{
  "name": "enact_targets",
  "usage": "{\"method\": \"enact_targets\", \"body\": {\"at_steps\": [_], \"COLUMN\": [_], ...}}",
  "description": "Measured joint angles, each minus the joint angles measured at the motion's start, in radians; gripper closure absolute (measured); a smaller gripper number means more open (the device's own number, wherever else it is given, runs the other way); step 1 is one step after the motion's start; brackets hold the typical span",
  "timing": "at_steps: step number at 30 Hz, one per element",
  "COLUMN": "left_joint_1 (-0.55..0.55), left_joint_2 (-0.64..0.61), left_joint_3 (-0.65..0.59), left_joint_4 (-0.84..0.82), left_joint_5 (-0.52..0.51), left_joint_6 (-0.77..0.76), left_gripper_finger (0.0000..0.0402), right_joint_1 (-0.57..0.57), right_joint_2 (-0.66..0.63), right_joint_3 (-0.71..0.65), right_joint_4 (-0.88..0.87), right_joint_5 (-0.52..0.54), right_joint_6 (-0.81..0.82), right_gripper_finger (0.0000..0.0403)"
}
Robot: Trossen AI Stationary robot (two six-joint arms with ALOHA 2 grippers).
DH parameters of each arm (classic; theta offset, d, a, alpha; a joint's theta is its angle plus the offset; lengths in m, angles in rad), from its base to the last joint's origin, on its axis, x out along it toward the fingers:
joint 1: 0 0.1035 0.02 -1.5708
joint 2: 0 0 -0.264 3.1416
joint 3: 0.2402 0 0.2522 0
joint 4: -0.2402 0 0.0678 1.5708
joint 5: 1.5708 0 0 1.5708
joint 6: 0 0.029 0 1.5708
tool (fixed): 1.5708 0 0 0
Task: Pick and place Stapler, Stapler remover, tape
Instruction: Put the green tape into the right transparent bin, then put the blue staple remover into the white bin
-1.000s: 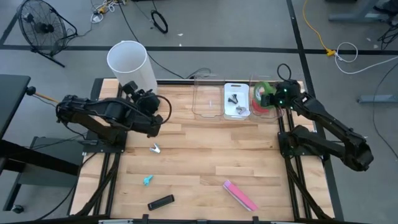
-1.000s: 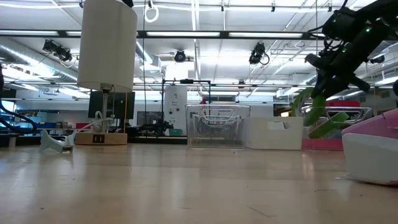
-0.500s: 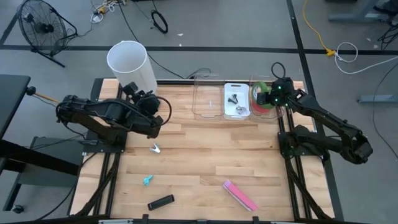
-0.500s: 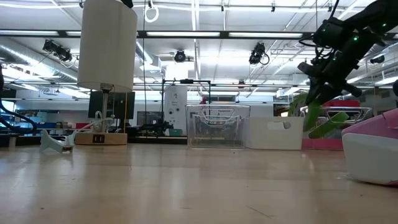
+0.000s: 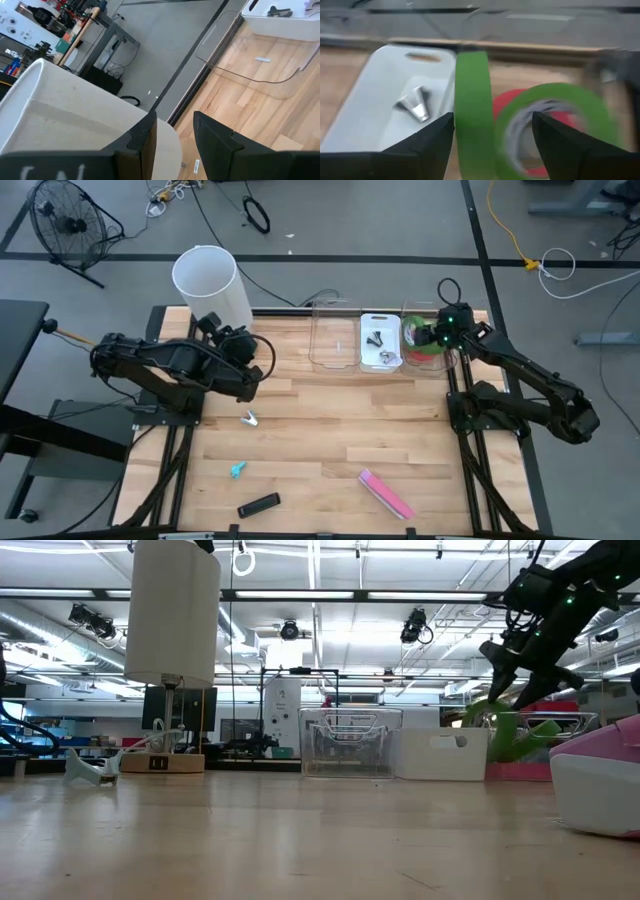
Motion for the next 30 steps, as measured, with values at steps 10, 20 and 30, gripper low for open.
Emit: {"method": "enact_targets", "body": {"at_steps": [10,20,30], "left_joint_1": [0.000,0.000,0.000], "left_joint_2": [0.001,0.002,0.001], "left_joint_3": [0.000,0.000,-0.016], "left_joint_4": [0.001,0.033,0.077], "left_joint_5": [0.029,0.094,0.364], "left_joint_6": [-0.001,-0.002,-0.023], "left_gripper_finger": [0.0269,0.0269,0.0269], "right_joint_1": [0.000,0.052,0.263], "right_joint_2": [0.000,-0.002,-0.003], "right_joint_3": [0.113,0.146,0.146], "right_joint_4": [-0.102,0.013,0.151], "right_joint_5": [0.042,-0.422,-0.552], "right_joint_6": [0.004,-0.077,-0.059], "right_gripper_finger": [0.0189,0.0209,0.0209]}}
